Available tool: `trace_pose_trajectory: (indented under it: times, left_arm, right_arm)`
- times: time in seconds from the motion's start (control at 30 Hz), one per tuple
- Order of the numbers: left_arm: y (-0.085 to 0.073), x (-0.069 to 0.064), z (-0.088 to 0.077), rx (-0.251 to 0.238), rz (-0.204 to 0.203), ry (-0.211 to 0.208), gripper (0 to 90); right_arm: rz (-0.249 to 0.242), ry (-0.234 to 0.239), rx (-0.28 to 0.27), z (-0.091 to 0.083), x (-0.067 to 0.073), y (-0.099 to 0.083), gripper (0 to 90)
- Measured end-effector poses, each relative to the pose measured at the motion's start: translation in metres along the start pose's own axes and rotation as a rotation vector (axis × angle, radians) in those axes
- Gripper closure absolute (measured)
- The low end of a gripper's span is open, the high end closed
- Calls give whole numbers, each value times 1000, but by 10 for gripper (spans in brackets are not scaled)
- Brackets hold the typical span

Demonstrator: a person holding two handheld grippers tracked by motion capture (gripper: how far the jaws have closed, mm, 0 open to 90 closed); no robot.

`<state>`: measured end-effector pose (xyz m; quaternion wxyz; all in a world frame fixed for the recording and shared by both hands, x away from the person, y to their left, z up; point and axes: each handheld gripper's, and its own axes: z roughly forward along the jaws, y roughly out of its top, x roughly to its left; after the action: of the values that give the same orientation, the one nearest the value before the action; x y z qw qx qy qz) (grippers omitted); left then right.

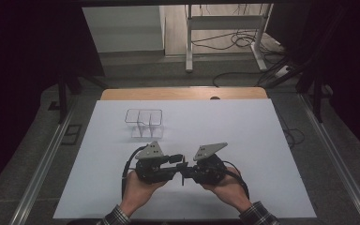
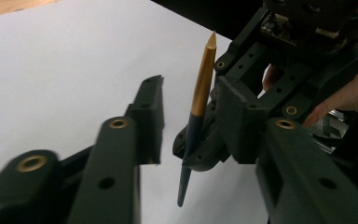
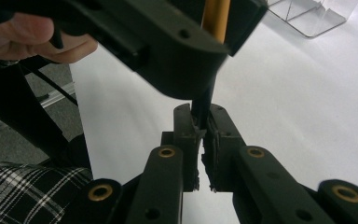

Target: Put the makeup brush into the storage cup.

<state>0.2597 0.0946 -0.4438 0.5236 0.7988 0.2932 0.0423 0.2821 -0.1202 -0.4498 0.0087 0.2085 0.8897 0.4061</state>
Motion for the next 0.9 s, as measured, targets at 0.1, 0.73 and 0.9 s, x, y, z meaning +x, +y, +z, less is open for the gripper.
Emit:
trace_pose_trajectory:
  times: [0.1, 0.73, 0.9]
  left_arm:
    - [1, 0, 1, 3, 9, 2, 705]
    - [0, -1, -5, -27, 45, 48, 843]
    - [1, -1, -7, -27, 48, 55, 843]
  right_arm:
    - [-4, 1, 3, 1, 1, 0, 838]
    - [32, 14, -14, 1, -2, -1, 721]
    - [35, 8, -14, -1, -2, -3, 657]
